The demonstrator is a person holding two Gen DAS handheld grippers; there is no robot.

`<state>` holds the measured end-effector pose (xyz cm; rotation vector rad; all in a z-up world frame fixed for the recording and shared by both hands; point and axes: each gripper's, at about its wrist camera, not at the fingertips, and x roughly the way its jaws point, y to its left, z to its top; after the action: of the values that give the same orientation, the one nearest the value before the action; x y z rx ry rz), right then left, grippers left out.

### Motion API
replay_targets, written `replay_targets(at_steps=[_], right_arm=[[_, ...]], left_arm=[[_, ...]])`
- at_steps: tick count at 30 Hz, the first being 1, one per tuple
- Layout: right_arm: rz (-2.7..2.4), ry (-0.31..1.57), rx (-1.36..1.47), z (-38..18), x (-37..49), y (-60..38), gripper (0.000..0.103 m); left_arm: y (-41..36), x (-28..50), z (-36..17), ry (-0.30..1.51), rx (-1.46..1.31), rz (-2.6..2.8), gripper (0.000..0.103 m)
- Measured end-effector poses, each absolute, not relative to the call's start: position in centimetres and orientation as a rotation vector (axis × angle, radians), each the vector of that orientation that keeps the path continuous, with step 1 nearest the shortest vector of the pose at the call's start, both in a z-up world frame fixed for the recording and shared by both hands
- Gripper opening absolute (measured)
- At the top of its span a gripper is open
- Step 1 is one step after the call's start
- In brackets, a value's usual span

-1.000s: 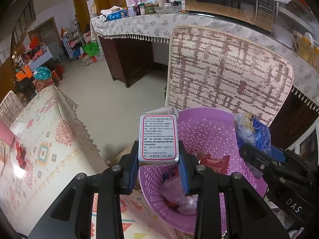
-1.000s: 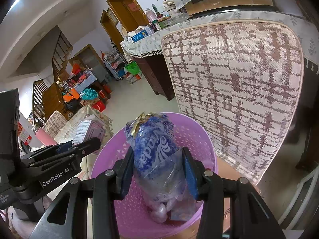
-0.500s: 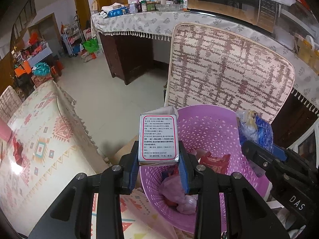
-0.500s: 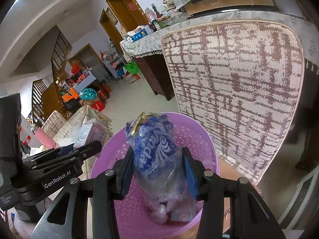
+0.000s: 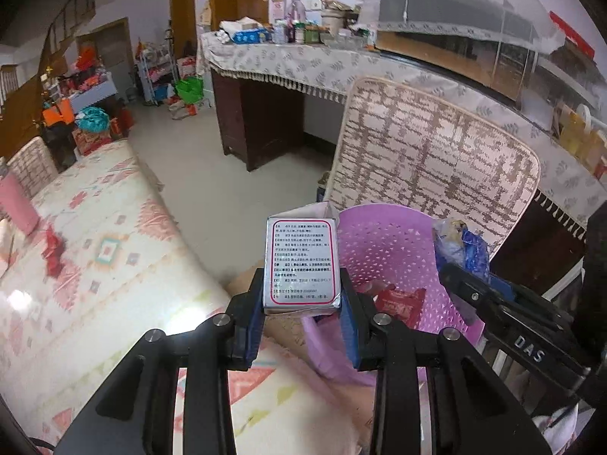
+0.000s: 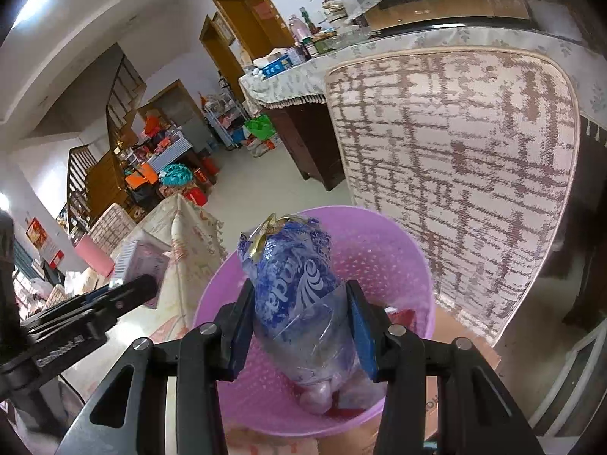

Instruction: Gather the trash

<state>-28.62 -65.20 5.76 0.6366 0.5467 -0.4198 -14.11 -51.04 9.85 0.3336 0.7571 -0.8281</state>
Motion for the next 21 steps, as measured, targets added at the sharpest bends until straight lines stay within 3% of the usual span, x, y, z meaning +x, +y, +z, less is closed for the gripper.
replay_targets(at_steps=[21], right_arm=[[-0.320, 0.590, 0.552, 7.5, -28.3, -54.5, 0.051]], left_arm=[[-38.2, -15.1, 11.2, 0.712, 0.189, -0.672, 0.033]])
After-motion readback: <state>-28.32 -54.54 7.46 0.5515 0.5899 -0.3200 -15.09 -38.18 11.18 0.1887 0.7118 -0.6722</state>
